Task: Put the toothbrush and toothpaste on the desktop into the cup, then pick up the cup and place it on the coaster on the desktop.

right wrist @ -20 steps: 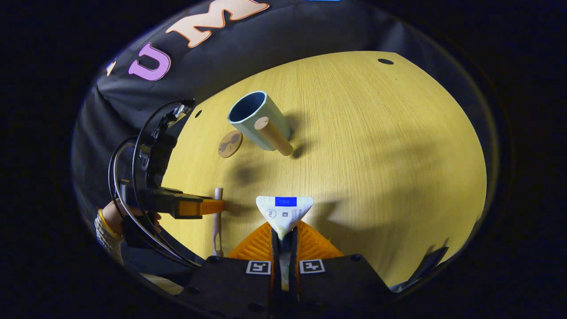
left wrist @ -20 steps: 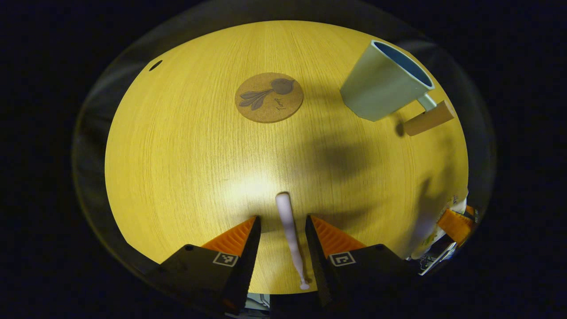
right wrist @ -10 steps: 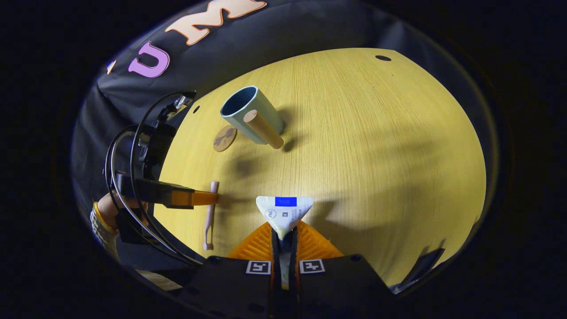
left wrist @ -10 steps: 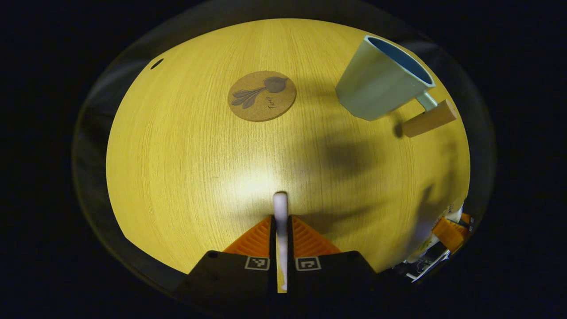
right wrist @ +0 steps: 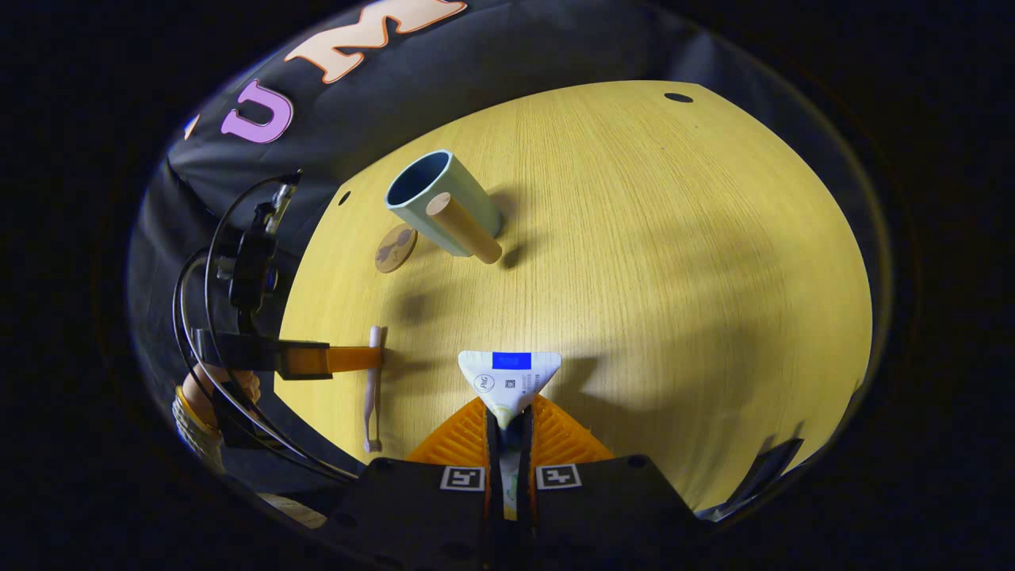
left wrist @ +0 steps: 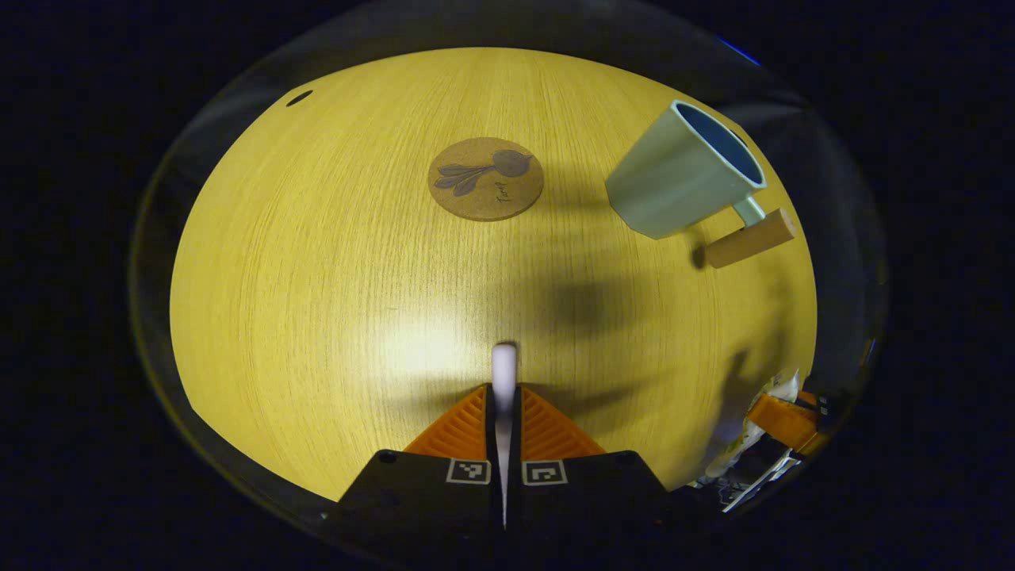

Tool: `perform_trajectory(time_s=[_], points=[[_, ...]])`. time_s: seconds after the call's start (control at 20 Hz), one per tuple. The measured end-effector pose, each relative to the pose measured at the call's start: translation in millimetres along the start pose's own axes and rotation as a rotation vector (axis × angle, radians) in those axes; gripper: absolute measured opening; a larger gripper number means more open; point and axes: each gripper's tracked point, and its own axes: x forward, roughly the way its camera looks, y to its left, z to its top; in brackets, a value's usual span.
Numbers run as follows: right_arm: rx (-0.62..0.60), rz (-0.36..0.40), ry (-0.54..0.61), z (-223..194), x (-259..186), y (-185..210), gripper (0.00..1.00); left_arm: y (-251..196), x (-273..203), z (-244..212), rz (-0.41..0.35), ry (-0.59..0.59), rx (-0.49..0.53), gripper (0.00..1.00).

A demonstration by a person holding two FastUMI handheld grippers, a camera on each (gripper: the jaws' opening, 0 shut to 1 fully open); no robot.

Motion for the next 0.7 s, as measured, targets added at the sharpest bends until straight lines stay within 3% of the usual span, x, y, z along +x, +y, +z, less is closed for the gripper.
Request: perform_trajectory(time_s=[0.25,0.55,0.7], points=[[0.078,-0.066,-0.077,24.9,-9.5,-17.7,0.06,-4.1,-12.1,-0.3,-0.106,-0.052,0.000,0.00],[0.086,-0.180,-0.217,73.9,-38.2,-42.2,0.09,-8.7,-43.0,49.5,-0.203,-0.241,0.085,0.00],[0.096,-0.138,-0.352,114.9,-55.1,-19.3,0.09,-8.8,-58.4,93.8,-0.236,-0.426,0.139,0.00]])
